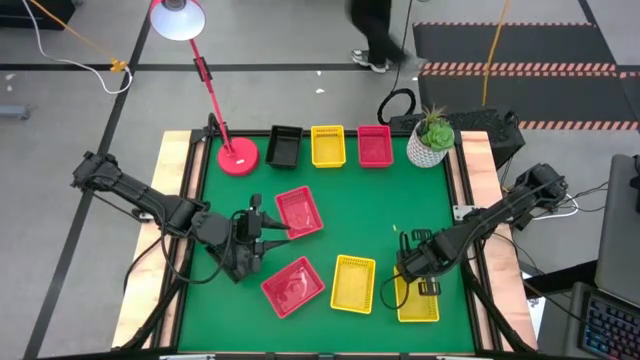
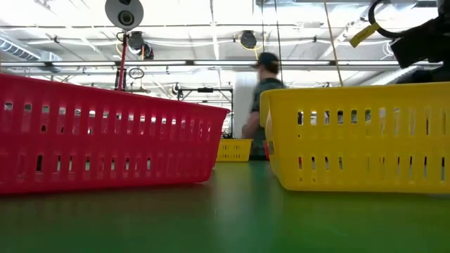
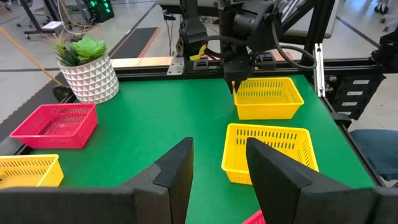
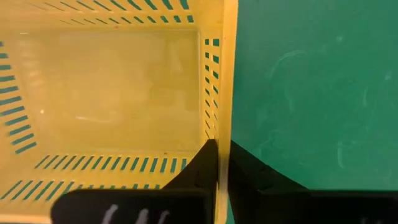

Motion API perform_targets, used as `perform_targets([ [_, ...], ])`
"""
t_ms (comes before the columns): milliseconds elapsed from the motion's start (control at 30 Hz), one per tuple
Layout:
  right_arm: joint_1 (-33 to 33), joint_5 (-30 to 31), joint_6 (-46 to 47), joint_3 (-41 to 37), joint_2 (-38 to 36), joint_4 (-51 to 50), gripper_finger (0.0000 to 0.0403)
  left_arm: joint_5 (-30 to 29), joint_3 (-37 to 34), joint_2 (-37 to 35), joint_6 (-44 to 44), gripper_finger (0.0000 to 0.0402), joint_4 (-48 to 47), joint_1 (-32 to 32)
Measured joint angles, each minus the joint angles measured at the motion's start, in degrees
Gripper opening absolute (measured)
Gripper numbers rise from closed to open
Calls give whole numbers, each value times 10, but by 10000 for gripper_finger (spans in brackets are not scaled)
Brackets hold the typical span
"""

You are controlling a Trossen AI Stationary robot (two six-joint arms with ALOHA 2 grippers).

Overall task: Stack baskets by color
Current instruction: Stack the bottom right yellow bin on the top yellow bin

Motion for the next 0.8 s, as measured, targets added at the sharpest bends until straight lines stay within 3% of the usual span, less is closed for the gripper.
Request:
perform_targets([
  [333, -30, -7, 60, 0, -64, 0, 13, 0, 0, 0, 0, 152, 8, 0],
  [533, -62, -46, 101, 2, -100, -6, 13, 0, 0, 0, 3, 152, 23, 0],
  [800, -104, -57, 102, 67, -108, -61, 13, -1, 0, 0, 3, 152, 26, 0],
])
